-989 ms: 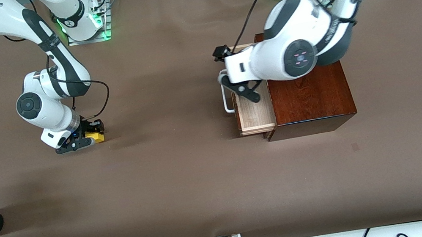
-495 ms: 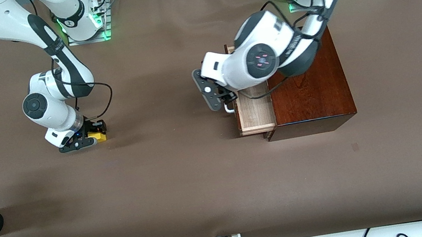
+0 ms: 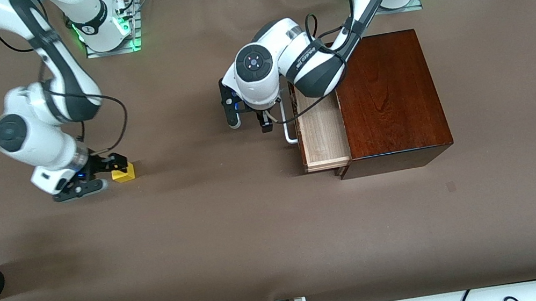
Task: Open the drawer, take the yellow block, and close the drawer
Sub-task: 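Push the drawer inward with the left gripper while the right gripper withdraws, then push the drawer fully into the box with the left gripper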
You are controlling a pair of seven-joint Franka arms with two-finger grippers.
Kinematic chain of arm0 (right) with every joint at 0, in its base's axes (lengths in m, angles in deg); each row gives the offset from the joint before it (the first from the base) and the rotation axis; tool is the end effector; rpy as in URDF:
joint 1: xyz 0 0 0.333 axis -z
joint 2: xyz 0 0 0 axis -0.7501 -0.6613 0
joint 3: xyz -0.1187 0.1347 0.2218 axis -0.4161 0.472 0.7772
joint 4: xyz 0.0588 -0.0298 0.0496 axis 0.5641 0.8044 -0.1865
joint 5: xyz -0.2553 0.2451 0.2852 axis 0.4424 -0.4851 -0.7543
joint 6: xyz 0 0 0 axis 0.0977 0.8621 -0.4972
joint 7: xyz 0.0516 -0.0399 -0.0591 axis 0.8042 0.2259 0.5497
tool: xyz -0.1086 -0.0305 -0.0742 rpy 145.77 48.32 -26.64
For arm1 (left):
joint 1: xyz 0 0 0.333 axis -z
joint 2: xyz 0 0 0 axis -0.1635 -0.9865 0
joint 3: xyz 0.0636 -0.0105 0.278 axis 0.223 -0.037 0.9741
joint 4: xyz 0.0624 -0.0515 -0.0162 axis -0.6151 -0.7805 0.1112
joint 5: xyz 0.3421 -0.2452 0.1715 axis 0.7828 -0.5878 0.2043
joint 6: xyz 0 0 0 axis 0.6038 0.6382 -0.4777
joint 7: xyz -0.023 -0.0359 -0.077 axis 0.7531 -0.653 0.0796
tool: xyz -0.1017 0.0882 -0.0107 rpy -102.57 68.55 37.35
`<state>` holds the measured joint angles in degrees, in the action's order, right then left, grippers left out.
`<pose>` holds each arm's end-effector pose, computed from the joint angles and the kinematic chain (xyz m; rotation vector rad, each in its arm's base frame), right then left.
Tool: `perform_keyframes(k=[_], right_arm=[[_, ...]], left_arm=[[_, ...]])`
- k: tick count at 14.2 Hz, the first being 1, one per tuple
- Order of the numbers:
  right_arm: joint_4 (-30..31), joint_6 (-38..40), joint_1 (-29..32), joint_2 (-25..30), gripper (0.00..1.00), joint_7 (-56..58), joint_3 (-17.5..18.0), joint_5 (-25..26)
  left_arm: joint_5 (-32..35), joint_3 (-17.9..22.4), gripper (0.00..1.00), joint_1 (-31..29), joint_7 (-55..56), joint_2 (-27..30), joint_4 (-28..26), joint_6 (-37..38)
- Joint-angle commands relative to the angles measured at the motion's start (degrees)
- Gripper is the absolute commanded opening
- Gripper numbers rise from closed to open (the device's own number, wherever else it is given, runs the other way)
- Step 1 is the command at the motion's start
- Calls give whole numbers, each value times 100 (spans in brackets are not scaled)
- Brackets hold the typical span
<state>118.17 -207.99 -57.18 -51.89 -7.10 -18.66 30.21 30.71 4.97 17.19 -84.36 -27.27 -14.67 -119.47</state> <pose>0.6236 0.0805 0.2393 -3.1049 -0.2297 0.0351 0.5031 -0.5425 0.2190 2.2147 -2.0279 -0.2121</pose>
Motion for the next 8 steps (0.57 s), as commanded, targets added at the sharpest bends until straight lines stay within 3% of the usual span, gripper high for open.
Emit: perform_keyframes(k=[1, 4, 6, 8], right_arm=[[-949, 1304, 5, 321, 100, 78, 19, -109], [-1652, 2210, 5, 682, 100, 87, 10, -109], [-2206, 2746, 31, 622, 100, 95, -25, -109], [-2357, 2881, 31, 551, 100, 113, -95, -65]], left_arm=[[102, 50, 100, -146, -384, 95, -105, 371], [111, 42, 100, -523, -559, 236, -88, 1111], [111, 51, 100, -638, -806, 245, -88, 1391], [102, 51, 100, -796, -841, 227, -88, 1848]])
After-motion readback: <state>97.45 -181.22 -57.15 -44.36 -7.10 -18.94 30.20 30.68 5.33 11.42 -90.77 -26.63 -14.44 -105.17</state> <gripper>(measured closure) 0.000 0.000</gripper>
